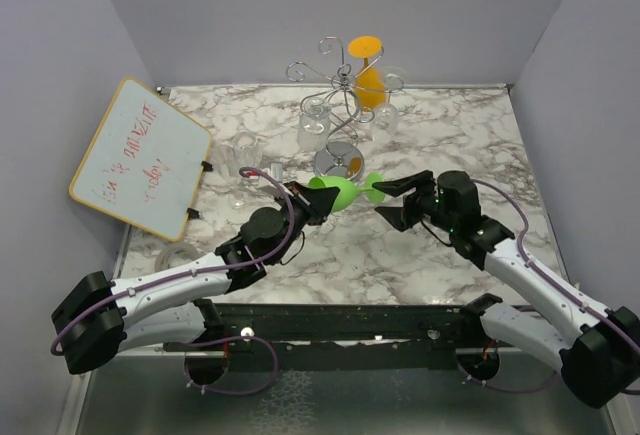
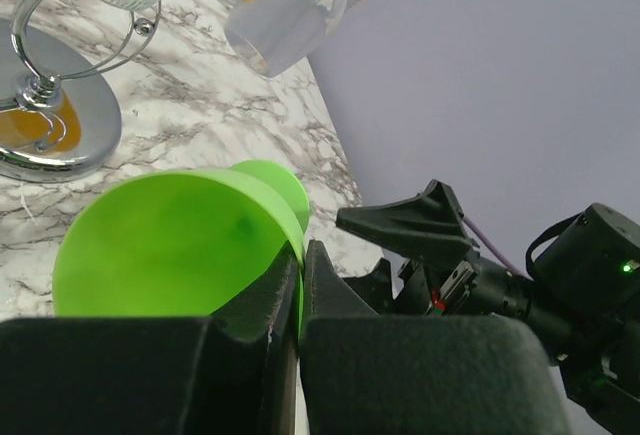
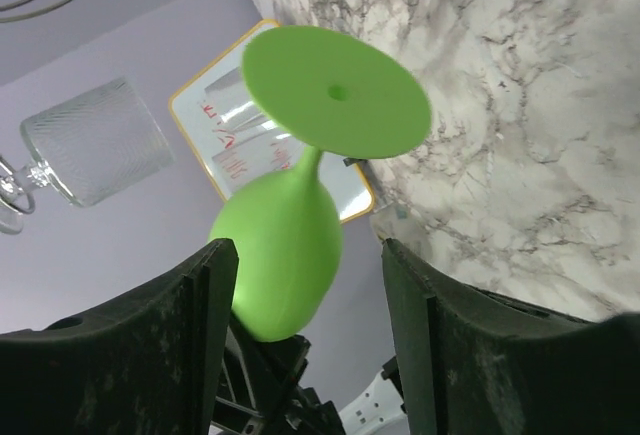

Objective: Place the wine glass upside down on the wine glass rack

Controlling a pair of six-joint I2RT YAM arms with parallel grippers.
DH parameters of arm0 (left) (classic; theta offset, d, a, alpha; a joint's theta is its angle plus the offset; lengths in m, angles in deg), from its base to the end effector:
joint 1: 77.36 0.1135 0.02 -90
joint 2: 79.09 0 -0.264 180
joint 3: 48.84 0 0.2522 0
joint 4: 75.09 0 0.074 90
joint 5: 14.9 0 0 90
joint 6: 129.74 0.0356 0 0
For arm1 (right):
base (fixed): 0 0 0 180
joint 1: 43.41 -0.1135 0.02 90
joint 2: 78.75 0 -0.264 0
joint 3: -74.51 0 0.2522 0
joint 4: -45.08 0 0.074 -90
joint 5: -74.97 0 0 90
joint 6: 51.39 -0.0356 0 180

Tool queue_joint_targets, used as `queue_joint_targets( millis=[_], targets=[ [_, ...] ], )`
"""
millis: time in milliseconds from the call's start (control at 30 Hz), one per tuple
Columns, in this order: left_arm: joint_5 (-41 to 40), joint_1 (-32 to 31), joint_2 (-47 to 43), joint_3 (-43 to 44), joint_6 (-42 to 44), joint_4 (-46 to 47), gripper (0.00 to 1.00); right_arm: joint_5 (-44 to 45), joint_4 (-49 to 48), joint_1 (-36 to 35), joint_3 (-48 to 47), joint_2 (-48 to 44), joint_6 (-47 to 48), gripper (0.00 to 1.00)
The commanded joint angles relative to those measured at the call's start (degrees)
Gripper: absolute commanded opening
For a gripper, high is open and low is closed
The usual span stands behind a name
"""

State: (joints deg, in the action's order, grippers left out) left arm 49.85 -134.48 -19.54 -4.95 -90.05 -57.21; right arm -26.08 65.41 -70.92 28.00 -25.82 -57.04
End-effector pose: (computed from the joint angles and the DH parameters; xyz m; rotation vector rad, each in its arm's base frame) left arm 0.1404 -0.1893 0.2771 -0.2785 1.6287 -1.1352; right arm 0.1820 0.1025 0.2469 1.2260 2.0680 1.4102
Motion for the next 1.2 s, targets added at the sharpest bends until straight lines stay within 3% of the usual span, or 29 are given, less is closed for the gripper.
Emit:
queue_joint_targets(
  millis=[0, 200, 467, 900, 967, 1067, 1133, 1167],
  targets=[
    [-1.6, -0.3, 1.0, 1.4, 0.2, 2.4, 0.0, 3.7, -2.3, -0.8, -5.9, 4.4, 0.2, 0.63],
    [-2.4, -0.4, 0.3, 0.1, -0.3, 3.0, 0.0, 6.0, -0.9, -2.9, -9.3, 10.5, -1.1, 0.52],
    [-2.2, -0.6, 0.0, 0.4, 5.8, 4.0, 0.0, 14.8, 6.7, -7.4, -16.2, 16.1, -2.3, 0.54],
    [-3.0, -2.4, 0.7, -2.4, 9.8, 10.2, 0.0, 17.1, 11.7, -10.0, -19.4, 24.2, -10.1, 0.51],
    [-2.7, -2.6, 0.4, -2.6, 10.1, 10.4, 0.0, 16.5, 9.6, -10.0, -19.0, 24.7, -10.1, 0.46],
    [-2.6, -2.6, -0.3, -3.3, 10.0, 10.4, 0.0, 16.6, 8.3, -10.1, -18.8, 24.4, -9.2, 0.15],
    [-2.8, -2.6, -0.9, -4.0, 9.5, 10.3, 0.07, 17.6, 8.1, -10.0, -18.8, 23.4, -8.3, 0.02],
    [-2.9, -2.6, -1.2, -4.5, 9.2, 10.3, 0.14, 18.4, 8.2, -10.0, -18.9, 22.7, -7.7, 0.01]
  ],
)
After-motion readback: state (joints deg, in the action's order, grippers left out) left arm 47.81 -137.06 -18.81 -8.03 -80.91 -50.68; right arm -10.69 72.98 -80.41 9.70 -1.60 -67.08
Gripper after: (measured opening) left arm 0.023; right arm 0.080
